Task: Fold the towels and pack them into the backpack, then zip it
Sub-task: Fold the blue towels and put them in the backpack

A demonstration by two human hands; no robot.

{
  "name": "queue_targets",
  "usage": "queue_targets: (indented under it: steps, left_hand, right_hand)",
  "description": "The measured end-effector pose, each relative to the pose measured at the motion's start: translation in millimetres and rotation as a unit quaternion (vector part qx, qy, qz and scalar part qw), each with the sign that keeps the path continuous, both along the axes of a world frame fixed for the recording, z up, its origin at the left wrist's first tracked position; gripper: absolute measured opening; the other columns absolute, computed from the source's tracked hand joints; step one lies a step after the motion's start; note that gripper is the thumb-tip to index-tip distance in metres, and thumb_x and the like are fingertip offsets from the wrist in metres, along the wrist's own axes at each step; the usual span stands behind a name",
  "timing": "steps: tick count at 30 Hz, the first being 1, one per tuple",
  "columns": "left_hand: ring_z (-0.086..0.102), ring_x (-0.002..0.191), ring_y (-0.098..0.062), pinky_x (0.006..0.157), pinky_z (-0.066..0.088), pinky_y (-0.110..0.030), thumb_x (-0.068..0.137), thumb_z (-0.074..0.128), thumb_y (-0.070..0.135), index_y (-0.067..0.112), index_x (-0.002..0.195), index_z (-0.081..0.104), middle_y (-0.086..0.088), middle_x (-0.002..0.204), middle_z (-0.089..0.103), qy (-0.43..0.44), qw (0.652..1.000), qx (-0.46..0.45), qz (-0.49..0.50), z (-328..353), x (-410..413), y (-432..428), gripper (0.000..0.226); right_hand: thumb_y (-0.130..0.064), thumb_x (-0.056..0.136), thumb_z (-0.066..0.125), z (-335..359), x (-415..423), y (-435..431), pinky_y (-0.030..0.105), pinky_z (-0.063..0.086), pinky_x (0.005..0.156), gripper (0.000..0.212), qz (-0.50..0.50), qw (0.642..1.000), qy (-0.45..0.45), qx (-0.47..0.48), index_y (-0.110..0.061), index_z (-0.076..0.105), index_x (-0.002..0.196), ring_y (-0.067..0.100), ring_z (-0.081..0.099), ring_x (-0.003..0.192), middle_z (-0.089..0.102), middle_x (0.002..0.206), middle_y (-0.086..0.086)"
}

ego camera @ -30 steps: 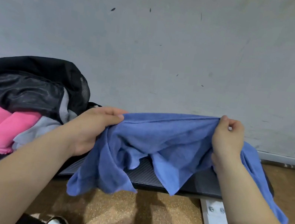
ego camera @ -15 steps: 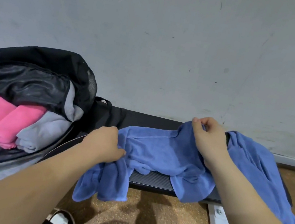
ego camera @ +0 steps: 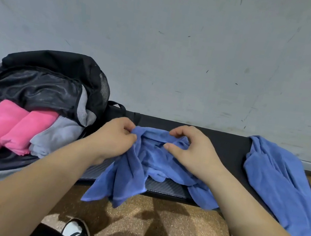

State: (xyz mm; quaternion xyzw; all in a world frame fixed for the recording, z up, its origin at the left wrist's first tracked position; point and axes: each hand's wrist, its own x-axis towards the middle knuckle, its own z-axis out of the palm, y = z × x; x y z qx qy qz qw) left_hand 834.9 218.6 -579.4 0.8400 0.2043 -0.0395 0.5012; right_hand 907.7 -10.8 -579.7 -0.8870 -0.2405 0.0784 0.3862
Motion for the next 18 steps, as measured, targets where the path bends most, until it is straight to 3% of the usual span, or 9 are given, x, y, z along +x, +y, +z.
queue_targets:
  steps: [3,6,8,10,11,13,16,18]
  left_hand:
    - [0.063,0.082,-0.023,0.072,0.048,-0.035,0.106,0.051,0.007,0.011,0.103,0.069,-0.013,0.092,0.071,0.017,0.972,-0.230,-0.041,17,-10,-5,0.018]
    - [0.066,0.083,-0.021,0.073,0.055,-0.029,0.108,0.048,0.006,0.005,0.109,0.068,-0.013,0.095,0.072,-0.002,0.948,-0.314,-0.044,24,-13,-5,0.020]
    - [0.070,0.085,-0.023,0.078,0.061,-0.033,0.109,0.050,0.012,0.010,0.107,0.071,-0.010,0.096,0.077,-0.009,0.976,-0.215,-0.025,17,-11,0,0.022]
    - [0.074,0.099,-0.028,0.094,0.060,-0.043,0.105,0.058,0.029,0.024,0.108,0.074,-0.008,0.104,0.079,-0.008,0.997,-0.070,-0.021,9,-9,7,0.017]
    - [0.073,0.103,-0.024,0.096,0.059,-0.042,0.100,0.065,0.040,0.029,0.109,0.073,-0.004,0.105,0.079,-0.008,0.999,-0.028,-0.037,9,-10,9,0.016]
    - [0.072,0.101,-0.008,0.091,0.058,-0.031,0.084,0.078,0.055,0.035,0.112,0.071,0.011,0.105,0.076,-0.007,0.993,0.044,-0.110,9,-13,14,0.035]
    - [0.066,0.086,0.004,0.079,0.053,-0.022,0.081,0.082,0.041,0.038,0.115,0.067,0.017,0.095,0.071,-0.015,0.971,0.143,-0.193,9,-16,15,0.037]
    - [0.062,0.073,0.003,0.068,0.047,-0.020,0.086,0.076,0.025,0.035,0.109,0.067,0.013,0.082,0.069,-0.050,0.971,0.174,-0.154,8,-14,19,0.026]
  right_hand:
    - [-0.032,0.086,0.083,3,-6,10,0.012,0.042,0.095,0.042,0.044,0.999,-0.012,0.022,-0.035,0.069,0.125,-0.006,0.057,0.117,0.066,0.123,-0.023]
    - [-0.028,0.091,0.078,4,-12,21,0.010,0.047,0.090,0.029,0.066,0.997,0.020,0.046,-0.038,0.073,0.118,-0.010,0.064,0.106,0.072,0.105,-0.030]
    - [-0.024,0.096,0.071,3,-12,26,0.021,0.053,0.084,0.012,0.079,0.996,0.013,0.032,-0.031,0.077,0.103,0.001,0.069,0.093,0.076,0.093,-0.019]
    - [-0.022,0.098,0.066,4,-11,27,0.026,0.054,0.079,0.013,0.079,0.997,-0.001,0.005,-0.028,0.073,0.091,0.005,0.068,0.085,0.075,0.087,-0.014]
    - [-0.022,0.098,0.063,5,-10,27,0.027,0.054,0.077,0.014,0.070,0.998,-0.005,-0.005,-0.028,0.071,0.088,0.007,0.067,0.083,0.074,0.085,-0.012]
    - [-0.022,0.098,0.060,8,-7,27,0.030,0.055,0.076,0.014,0.045,0.999,0.001,-0.011,-0.027,0.066,0.085,0.011,0.066,0.080,0.072,0.084,-0.008]
    - [-0.023,0.094,0.058,10,-2,27,0.034,0.056,0.073,0.015,0.004,0.999,0.021,-0.027,-0.025,0.064,0.081,0.013,0.066,0.076,0.072,0.081,-0.006]
    - [-0.025,0.092,0.058,10,7,22,0.038,0.056,0.072,0.015,-0.037,0.998,0.020,-0.043,-0.022,0.065,0.078,0.017,0.065,0.074,0.071,0.078,-0.004]
